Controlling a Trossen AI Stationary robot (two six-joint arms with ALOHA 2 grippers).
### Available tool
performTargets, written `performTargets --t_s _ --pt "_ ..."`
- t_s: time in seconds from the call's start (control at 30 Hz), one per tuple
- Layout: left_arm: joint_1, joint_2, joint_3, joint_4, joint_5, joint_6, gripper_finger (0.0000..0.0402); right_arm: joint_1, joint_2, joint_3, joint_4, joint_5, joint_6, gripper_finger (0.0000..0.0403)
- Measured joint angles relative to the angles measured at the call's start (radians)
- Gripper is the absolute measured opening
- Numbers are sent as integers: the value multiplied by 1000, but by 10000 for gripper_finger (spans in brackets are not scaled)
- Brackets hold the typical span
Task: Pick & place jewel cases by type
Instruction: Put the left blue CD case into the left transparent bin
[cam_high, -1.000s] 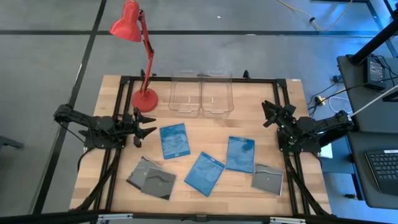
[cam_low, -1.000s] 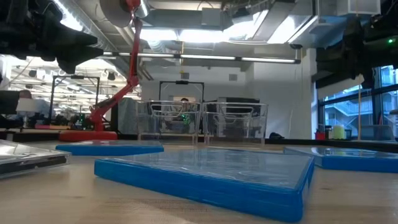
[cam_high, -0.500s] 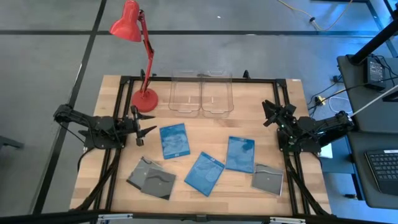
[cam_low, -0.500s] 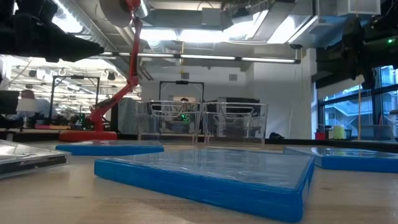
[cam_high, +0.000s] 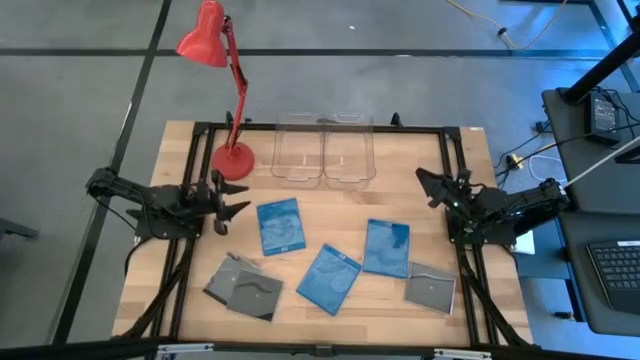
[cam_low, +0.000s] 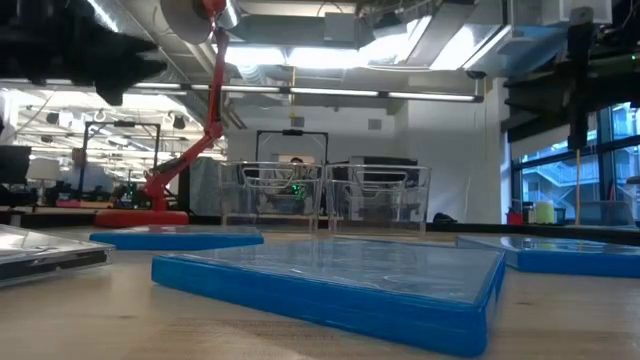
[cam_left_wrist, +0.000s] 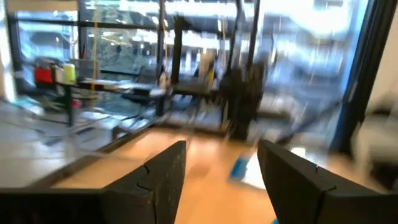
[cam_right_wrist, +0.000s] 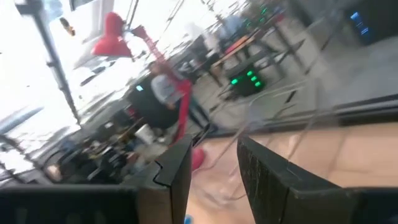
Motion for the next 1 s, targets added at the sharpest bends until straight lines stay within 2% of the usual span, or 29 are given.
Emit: performTargets --t_s 0.1,0.2,0.37,0.47,0.6,0.77,1.0 --pt "0 0 0 109 -1 -100 198 0 0 0 -7 -9 29 133" --pt "0 0 1 176 -3 -134 198 0 0 0 -10 1 42 133" --pt "0 0 1 183 -12 -187 198 0 0 0 -9 3 35 133" --pt "0 0 2 189 -13 -251 198 0 0 0 -9 -26 19 133" --pt "0 34 37 188 -49 -258 198 0 0 1 -9 -54 2 133" --pt "0 182 162 110 -56 -248 198 0 33 80 -6 -56 -97 133" --pt "30 514 423 -87 -40 -251 198 0 189 263 -39 -38 -202 133"
